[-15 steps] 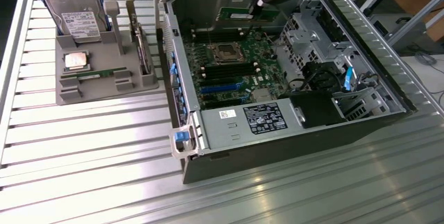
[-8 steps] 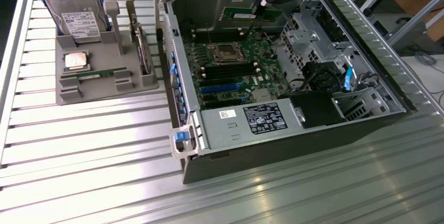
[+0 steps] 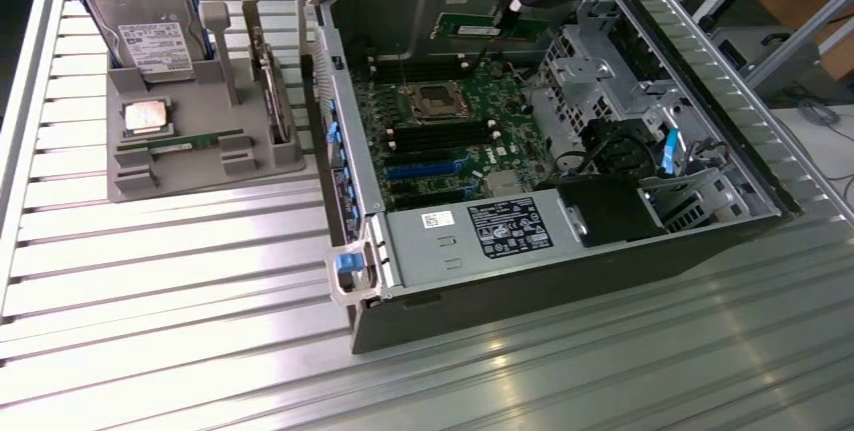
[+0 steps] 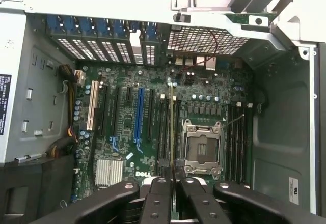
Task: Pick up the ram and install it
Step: 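Pick up the ram and move it above insertion slot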
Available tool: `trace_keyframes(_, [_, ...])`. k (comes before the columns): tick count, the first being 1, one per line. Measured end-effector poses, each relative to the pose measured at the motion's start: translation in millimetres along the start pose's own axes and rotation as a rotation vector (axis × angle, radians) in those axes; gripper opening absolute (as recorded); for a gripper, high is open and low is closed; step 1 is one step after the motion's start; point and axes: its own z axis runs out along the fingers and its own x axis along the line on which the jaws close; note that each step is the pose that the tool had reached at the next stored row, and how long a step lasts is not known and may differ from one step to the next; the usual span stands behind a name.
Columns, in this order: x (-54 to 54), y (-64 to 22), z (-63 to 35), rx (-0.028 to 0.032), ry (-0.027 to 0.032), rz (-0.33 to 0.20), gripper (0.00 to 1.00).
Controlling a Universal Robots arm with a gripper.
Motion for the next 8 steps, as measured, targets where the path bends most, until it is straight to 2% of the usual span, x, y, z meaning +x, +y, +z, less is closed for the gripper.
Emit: trace_keyframes(8, [0.8, -10.5, -1.9, -0.0046, -0.0004, 0.000, 0.13])
